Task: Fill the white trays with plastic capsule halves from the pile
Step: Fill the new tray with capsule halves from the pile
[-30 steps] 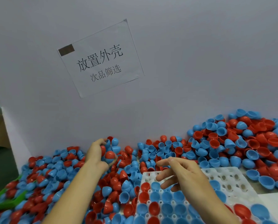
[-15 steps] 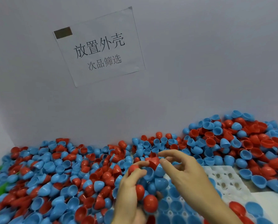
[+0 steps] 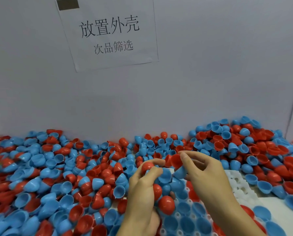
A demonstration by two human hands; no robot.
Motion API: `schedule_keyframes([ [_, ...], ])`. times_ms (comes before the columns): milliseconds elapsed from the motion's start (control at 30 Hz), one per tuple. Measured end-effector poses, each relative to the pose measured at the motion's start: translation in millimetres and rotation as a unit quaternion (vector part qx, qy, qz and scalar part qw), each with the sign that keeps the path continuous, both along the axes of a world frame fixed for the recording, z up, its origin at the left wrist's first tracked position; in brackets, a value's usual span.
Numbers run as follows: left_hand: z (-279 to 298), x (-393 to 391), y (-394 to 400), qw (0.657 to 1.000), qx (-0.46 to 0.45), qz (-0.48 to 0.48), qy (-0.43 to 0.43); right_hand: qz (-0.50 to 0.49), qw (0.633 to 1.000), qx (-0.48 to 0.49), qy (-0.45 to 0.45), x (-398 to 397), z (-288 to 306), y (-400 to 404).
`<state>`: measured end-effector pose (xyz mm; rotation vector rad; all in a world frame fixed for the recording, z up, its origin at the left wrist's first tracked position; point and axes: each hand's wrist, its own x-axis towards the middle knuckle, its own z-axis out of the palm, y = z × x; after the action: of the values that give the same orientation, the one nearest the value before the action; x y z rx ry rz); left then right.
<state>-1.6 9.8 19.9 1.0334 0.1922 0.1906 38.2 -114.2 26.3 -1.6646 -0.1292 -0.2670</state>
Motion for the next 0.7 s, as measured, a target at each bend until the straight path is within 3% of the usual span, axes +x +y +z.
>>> schedule_keyframes([
  [133, 0, 0, 1, 1.000, 0.008, 0.004, -0.004, -0.027, 1.000, 0.001, -0.014, -3, 2, 3],
  [333, 2, -3, 1, 1.000, 0.029, -0.003, 0.000, -0.014, 0.993, -0.118, -0.009, -3, 10, -7],
  [567, 4, -8, 0, 0.992, 0.107, -0.072, -0.004, 0.124, 0.958, -0.257, -0.029, -9, 22, -26],
  [700, 4, -9, 0, 0.990, 0.101, -0.094, -0.020, 0.103, 0.969, -0.222, -0.035, -8, 24, -30],
])
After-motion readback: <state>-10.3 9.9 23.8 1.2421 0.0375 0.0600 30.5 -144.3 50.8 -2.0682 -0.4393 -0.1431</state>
